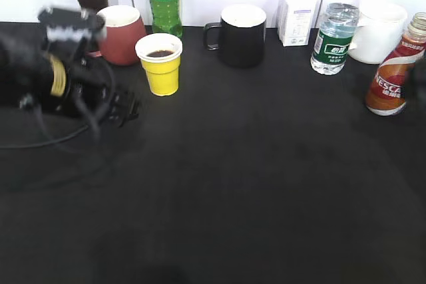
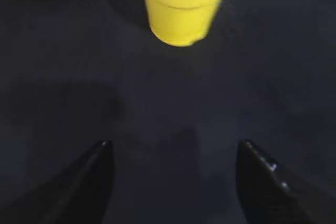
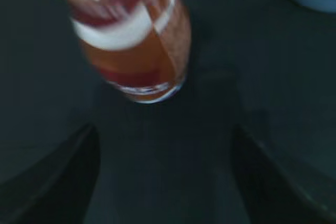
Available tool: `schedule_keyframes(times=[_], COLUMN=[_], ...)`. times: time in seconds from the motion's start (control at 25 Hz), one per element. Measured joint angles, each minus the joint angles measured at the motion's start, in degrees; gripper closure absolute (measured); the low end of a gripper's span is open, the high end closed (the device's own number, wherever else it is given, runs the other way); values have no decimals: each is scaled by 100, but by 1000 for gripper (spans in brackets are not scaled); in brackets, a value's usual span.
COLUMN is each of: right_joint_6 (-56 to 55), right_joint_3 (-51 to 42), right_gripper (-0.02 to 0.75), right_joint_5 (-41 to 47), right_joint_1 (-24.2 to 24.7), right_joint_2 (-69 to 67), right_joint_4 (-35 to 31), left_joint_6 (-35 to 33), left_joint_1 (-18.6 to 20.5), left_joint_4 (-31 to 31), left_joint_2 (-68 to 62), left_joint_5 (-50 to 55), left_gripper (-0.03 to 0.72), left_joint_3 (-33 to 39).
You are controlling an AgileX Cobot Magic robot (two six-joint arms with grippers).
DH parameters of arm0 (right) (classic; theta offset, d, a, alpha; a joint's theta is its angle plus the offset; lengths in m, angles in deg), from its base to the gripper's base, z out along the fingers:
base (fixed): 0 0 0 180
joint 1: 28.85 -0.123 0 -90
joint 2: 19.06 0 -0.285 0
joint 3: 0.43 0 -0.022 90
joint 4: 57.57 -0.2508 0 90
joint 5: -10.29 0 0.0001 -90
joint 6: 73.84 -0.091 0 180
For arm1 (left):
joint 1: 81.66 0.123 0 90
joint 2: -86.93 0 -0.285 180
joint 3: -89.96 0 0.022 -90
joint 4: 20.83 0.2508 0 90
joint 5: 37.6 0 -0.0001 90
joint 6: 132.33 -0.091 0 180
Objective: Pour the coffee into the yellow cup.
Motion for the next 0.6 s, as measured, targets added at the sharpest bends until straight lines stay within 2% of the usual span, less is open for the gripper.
schedule_keyframes(times=[0.08, 0.16, 0.32, 0.4, 0.6], right_joint_6=[35, 82, 234, 264, 271], right_joint_3=[61, 68, 68, 39, -918], right_gripper=[139, 141, 141, 141, 141], right_joint_5=[334, 449, 1110, 1608, 2954], right_joint_1=[0, -26, -805, -1022, -1033], right_joint_2=[398, 932, 2054, 2701, 5145], right_joint_4=[-380, -615, -564, -552, -539], left_joint_6=[-35, -273, -688, -1085, -2116], left_joint_1=[-325, -638, -790, -790, -790], left_joint_4=[-374, -441, -443, -596, -1559], left_joint_2=[362, 986, 2444, 3351, 6295], left_joint_5=[1178, 1752, 2408, 2778, 3694], left_gripper=[146, 154, 183, 185, 200], left_joint_3=[-343, -470, -441, -181, 1044])
